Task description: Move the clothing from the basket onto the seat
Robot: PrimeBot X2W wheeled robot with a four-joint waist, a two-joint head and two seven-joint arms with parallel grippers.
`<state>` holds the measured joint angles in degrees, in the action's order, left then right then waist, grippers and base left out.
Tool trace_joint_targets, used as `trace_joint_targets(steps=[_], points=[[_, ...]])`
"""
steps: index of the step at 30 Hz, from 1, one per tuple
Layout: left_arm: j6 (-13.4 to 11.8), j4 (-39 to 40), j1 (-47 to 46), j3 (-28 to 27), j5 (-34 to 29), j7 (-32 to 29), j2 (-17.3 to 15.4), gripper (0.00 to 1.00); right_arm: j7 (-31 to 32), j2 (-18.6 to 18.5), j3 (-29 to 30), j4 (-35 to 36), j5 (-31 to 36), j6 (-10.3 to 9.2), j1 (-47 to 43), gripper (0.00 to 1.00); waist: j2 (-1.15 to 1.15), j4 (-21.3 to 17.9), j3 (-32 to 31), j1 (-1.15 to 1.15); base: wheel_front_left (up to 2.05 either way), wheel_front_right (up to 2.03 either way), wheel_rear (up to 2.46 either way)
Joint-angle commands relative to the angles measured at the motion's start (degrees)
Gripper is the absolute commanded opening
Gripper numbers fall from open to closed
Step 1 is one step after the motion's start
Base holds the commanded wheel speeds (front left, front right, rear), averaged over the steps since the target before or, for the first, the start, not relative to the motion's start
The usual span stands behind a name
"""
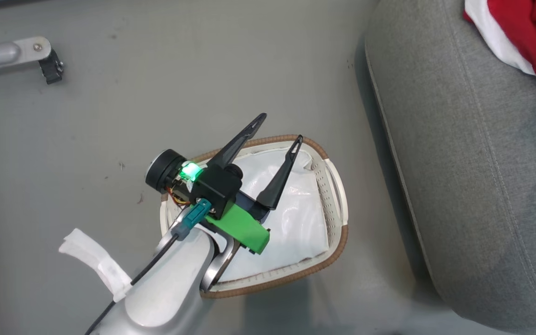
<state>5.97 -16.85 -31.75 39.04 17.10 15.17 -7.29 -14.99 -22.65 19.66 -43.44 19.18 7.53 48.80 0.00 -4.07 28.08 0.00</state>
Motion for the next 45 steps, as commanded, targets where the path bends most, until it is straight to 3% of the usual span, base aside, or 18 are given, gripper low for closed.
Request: trace_joint_targets(steps=[1, 11, 16, 22, 28, 45], points=[[-0.19, 0.14, 1.33, -1.02, 0.3, -0.04, 0.08, 1.0, -0.24, 0.05, -0.62, 0.97, -0.77, -0.08, -1.1, 1.0, 0.0, 0.08, -5.43, 0.0, 0.0, 0.0, 0.0], [-3.26, 1.29, 7.98, -13.32, 2.05, -0.05, 1.31, 1.0, -0.07, 3.95, -7.92, 4.37, -4.99, -0.08, -3.21, 1.0, 0.0, 1.99, -14.2, 0.0, 0.0, 0.0, 0.0], [-3.99, 0.18, 11.61, -19.16, 2.26, -0.04, 1.73, 1.0, -0.17, 8.17, -9.94, 5.66, -8.25, -0.08, -5.47, 1.0, 0.0, 3.45, -17.3, 0.0, 0.0, 0.0, 0.0], [-3.4, 0.08, 15.99, -25.56, 2.6, -0.04, 2.06, 1.0, -0.24, 14.76, -11.99, 9.46, -12.05, -0.08, -11.39, 1.0, 0.0, 4.43, -19.89, 0.0, 0.0, 0.0, 0.0], [-2.76, -0.62, 20.88, -29.93, 1.41, -0.04, 2.27, 1.0, -0.25, 18.79, -13.28, 15.01, -15.29, -0.08, -19.23, 1.0, 0.0, 4.62, -21.7, 0.0, 0.0, 0.0, 0.0], [-0.65, -1.99, 30.89, -35.05, -0.1, -0.04, 3.98, 1.0, -0.27, 19.66, -15.85, 25.95, -23.57, -0.08, -39.4, 1.0, 0.0, 7.07, -25.44, 0.0, 0.0, 0.0, 0.0]])
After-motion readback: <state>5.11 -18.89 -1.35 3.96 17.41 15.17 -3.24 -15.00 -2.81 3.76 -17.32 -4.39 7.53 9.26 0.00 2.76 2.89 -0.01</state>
